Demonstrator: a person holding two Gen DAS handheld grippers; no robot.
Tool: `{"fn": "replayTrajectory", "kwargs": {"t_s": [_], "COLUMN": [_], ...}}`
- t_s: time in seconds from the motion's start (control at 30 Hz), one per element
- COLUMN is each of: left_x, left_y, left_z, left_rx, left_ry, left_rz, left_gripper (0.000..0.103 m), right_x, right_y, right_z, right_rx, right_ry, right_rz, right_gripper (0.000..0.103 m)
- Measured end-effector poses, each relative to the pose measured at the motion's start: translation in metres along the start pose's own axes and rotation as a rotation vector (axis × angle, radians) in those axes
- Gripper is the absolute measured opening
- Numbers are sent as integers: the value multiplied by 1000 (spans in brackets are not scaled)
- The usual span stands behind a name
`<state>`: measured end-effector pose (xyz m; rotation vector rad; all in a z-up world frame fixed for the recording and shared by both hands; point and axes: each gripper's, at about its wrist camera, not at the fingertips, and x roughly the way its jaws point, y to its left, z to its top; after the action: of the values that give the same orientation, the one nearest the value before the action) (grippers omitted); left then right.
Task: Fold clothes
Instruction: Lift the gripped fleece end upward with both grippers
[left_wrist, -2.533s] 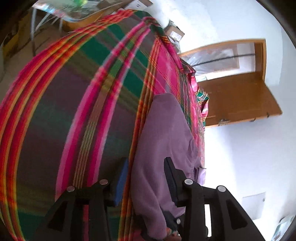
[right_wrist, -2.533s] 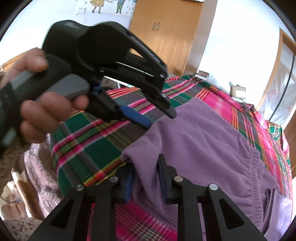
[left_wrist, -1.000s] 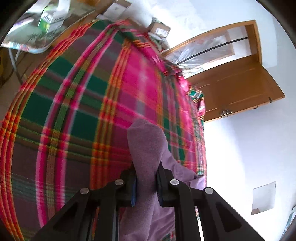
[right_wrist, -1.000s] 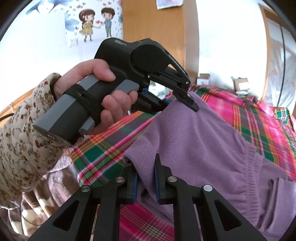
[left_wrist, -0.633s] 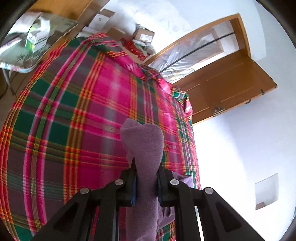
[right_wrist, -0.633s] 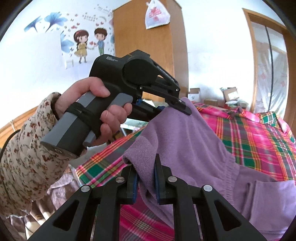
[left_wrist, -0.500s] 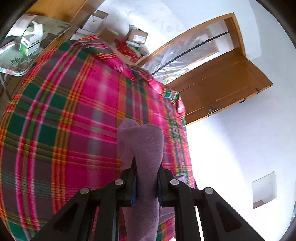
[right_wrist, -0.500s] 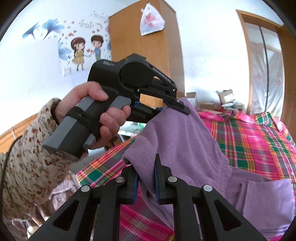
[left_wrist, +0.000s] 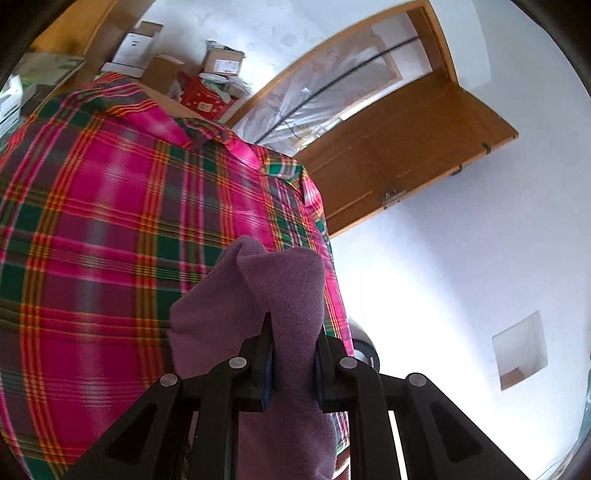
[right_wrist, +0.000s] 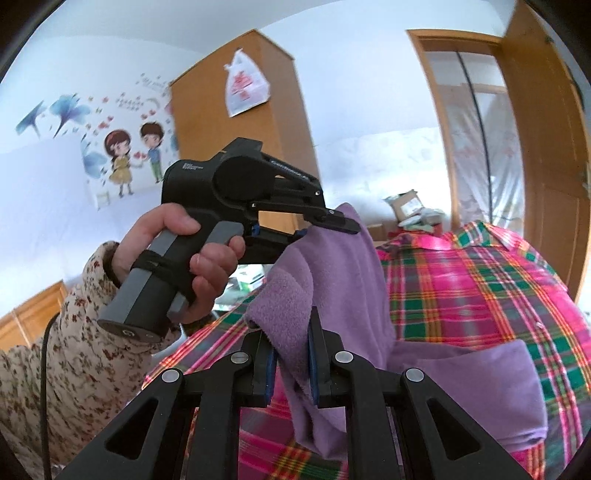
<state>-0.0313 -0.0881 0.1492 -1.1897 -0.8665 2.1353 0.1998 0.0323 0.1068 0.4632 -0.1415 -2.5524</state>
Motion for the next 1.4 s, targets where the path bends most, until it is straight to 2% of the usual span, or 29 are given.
{"fn": "replayTrajectory", "kwargs": {"t_s": [0.3, 0.7, 1.13, 1.4], "left_x": [44, 119, 199, 243], "left_y": [-38, -75, -96, -88], "left_z": [1, -6, -12, -17], "left_rx": [43, 88, 80, 52], "left_ry": [53, 158, 260, 319], "left_rz": [0, 18, 56, 90], "left_gripper": [17, 17, 17, 17], "right_x": [-26, -56, -68, -68], "right_y": [-35, -92, -158, -190], "right_z": [6, -4, -24, -42], "right_rx": [59, 179, 323, 395], "right_ry": [-14, -22, -11, 20], "right_rz": [-50, -133, -204, -247], "right_gripper": [15, 14, 14, 14]}}
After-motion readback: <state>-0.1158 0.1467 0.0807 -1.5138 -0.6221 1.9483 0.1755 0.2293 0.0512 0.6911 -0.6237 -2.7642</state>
